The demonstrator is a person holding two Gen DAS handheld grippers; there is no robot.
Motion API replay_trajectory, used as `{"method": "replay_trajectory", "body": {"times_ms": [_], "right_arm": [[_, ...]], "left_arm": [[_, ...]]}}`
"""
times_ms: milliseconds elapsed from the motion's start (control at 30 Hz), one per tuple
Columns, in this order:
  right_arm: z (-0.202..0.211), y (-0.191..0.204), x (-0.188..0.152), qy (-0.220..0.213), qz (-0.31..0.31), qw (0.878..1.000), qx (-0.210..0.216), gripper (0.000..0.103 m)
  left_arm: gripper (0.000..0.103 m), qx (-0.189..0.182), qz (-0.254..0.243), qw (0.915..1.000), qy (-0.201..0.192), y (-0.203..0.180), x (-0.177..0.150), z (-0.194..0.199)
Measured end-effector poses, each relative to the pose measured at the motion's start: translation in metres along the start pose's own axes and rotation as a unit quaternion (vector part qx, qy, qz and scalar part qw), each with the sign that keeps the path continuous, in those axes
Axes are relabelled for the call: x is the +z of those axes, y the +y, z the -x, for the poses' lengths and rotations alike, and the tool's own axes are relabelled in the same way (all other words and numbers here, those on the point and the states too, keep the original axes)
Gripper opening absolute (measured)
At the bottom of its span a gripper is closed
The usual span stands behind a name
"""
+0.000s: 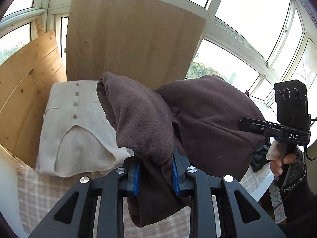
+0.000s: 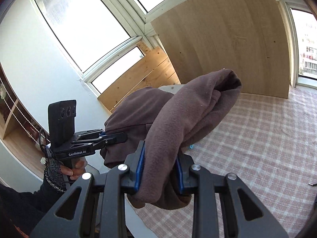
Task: Fold clothes
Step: 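Lift the brown fleece bundle with both tools over the white and blue clothes stack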
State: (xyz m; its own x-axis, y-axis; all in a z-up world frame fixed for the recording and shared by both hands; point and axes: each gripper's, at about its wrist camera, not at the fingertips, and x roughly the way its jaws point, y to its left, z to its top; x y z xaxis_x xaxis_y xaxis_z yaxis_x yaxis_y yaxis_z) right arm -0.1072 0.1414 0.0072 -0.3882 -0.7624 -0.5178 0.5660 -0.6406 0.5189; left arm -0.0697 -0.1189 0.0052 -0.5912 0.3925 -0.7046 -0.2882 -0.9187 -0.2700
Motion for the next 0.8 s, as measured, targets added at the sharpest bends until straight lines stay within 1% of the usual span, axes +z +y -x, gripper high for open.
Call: {"method": "replay_trajectory", "body": {"times_ms": [167,267,367,433,500,533,567,600,667,700,733,800], "right_arm": [[-0.082,0.037,0.043,-0.016,0.01,1.0,0.007,0.026],[-0.127,0.044,0.065,-0.02,0.007,1.0,0.004,0.026],[-0.168,0.035,0.078,-0.009,-0.001,1.0,-0.006,0.026],[-0.193,0.018,0.074,0.007,-0.019,1.0,-0.016,0.026],[-0.219,-0.01,0.057,0.033,-0.053,0.998,-0.028,0.026],[-0.233,-0.025,0.046,0.052,-0.069,0.995,-0.042,0.026],[-0.243,-0.041,0.035,0.068,-0.085,0.993,-0.055,0.026],[-0.248,-0.056,0.025,0.076,-0.106,0.99,-0.054,0.026],[-0.248,-0.078,0.014,0.069,-0.151,0.986,-0.023,0.026],[-0.247,-0.084,0.012,0.065,-0.164,0.984,-0.012,0.026],[-0.247,-0.082,0.014,0.067,-0.156,0.985,-0.015,0.026],[-0.248,-0.078,0.016,0.072,-0.139,0.987,-0.023,0.026]], "left_arm": [[0.023,0.044,-0.016,0.9988,-0.012,0.079,0.037,0.015],[0.023,0.057,-0.02,0.9981,-0.014,0.118,0.056,0.006],[0.023,0.071,-0.018,0.9972,-0.013,0.155,0.067,-0.015],[0.023,0.086,-0.013,0.9962,-0.003,0.18,0.061,-0.037],[0.024,0.098,0.003,0.9947,0.033,0.207,0.042,-0.068],[0.024,0.107,0.01,0.9927,0.055,0.219,0.03,-0.085],[0.024,0.109,0.019,0.9915,0.068,0.231,0.02,-0.097],[0.024,0.102,0.029,0.9919,0.069,0.24,0.013,-0.104],[0.025,0.066,0.062,0.9942,0.058,0.255,0.008,-0.104],[0.025,0.061,0.063,0.9945,0.057,0.256,0.009,-0.104],[0.025,0.057,0.063,0.9948,0.056,0.257,0.009,-0.104],[0.025,0.071,0.043,0.9949,0.058,0.252,0.01,-0.107]]}}
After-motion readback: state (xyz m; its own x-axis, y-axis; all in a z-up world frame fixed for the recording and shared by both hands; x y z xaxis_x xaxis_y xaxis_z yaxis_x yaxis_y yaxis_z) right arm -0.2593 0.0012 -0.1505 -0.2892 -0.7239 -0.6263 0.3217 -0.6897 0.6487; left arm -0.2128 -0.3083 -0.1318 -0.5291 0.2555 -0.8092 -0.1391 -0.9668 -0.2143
